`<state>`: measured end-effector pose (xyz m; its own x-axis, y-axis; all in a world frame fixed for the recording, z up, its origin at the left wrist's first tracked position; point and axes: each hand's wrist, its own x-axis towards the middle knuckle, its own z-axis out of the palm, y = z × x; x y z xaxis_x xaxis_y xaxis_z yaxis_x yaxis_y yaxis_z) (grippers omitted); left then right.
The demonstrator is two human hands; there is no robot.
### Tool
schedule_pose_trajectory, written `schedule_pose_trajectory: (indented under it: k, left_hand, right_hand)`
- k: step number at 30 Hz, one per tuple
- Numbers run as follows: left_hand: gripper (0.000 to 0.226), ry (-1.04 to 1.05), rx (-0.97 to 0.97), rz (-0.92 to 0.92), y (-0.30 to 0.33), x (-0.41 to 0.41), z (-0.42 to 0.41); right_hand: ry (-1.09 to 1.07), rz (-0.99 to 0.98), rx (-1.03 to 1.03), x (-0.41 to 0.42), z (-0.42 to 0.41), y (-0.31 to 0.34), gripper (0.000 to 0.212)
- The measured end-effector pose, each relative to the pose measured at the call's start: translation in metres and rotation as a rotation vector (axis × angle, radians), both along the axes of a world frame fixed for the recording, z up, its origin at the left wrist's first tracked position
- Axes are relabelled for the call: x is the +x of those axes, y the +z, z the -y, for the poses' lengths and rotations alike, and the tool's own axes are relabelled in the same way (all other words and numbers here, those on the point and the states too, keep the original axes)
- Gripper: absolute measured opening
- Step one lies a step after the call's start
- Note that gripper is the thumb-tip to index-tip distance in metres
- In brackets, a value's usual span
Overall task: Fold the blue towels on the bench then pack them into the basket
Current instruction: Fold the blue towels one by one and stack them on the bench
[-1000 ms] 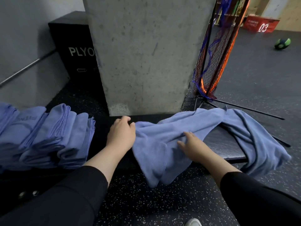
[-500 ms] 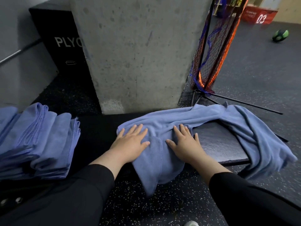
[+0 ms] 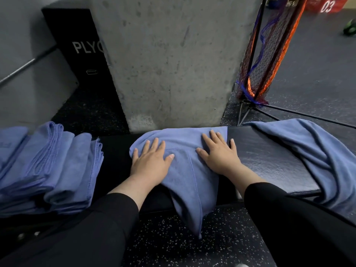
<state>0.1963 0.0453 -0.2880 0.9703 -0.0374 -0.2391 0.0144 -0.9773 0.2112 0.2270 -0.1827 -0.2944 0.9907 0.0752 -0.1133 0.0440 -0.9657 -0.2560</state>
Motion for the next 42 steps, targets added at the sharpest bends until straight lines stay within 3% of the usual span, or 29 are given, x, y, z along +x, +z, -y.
schedule_pose_trajectory:
  k: [4, 7, 9, 12, 13, 17, 19, 21, 23, 24, 27, 29, 32, 35, 40, 42]
  left_hand:
    - [0.053, -0.108, -0.132, 0.006, 0.01, -0.01, -0.01]
    - [0.028, -0.153, -0.226, 0.026, 0.012, -0.016, -0.019]
    - [0.011, -0.156, -0.289, 0.088, 0.013, -0.02, -0.023]
    - [0.016, -0.126, -0.364, 0.15, 0.024, -0.033, -0.022]
    - [0.015, -0.108, -0.384, 0.16, 0.028, -0.037, -0.021]
    - [0.016, -0.062, -0.528, 0.171, 0.049, -0.047, -0.028]
    - [0.027, -0.072, -0.622, 0.106, 0.062, -0.053, -0.031]
    - [0.032, -0.096, -0.665, 0.06, 0.076, -0.06, -0.031]
    - [0.017, -0.115, -0.71, 0.101, 0.087, -0.065, -0.029]
    - [0.026, -0.104, -0.737, 0.135, 0.091, -0.068, -0.029]
    - [0.031, 0.007, -0.862, 0.245, 0.109, -0.076, -0.026]
    - [0.025, 0.093, -0.928, 0.338, 0.118, -0.078, -0.029]
    - [0.036, 0.235, -0.959, 0.47, 0.125, -0.077, -0.038]
    - [0.031, 0.291, -0.965, 0.547, 0.129, -0.074, -0.046]
    - [0.037, 0.276, -0.744, 0.6, 0.128, -0.067, -0.058]
    - [0.038, 0.238, -0.574, 0.594, 0.122, -0.061, -0.06]
  right_hand:
    - [-0.028, 0.076, 0.26, -0.009, 0.008, 0.008, 0.053]
    - [0.03, 0.224, 0.242, -0.025, 0.007, 0.016, 0.036]
    - [0.107, 0.211, 0.179, -0.039, -0.001, 0.023, 0.036]
    - [0.218, 0.056, 0.065, -0.064, -0.02, 0.027, 0.066]
    - [0.213, 0.028, 0.056, -0.071, -0.026, 0.028, 0.068]
    - [0.118, 0.047, 0.128, -0.091, -0.047, 0.035, 0.03]
    - [0.061, 0.033, 0.326, -0.098, -0.051, 0.047, 0.017]
    - [0.005, 0.02, 0.561, -0.102, -0.054, 0.064, 0.013]
    - [-0.009, 0.041, 0.659, -0.105, -0.057, 0.08, 0.011]
    - [-0.005, 0.05, 0.684, -0.107, -0.059, 0.086, 0.011]
    - [0.055, 0.006, 0.685, -0.116, -0.058, 0.1, 0.015]
    - [0.115, -0.081, 0.525, -0.122, -0.054, 0.103, 0.022]
    - [0.121, -0.169, 0.242, -0.127, -0.043, 0.103, 0.027]
    - [0.061, -0.153, 0.133, -0.127, -0.027, 0.111, 0.026]
    - [-0.137, 0.103, 0.28, -0.106, 0.011, 0.128, 0.032]
    - [-0.192, 0.122, 0.485, -0.1, 0.019, 0.132, 0.024]
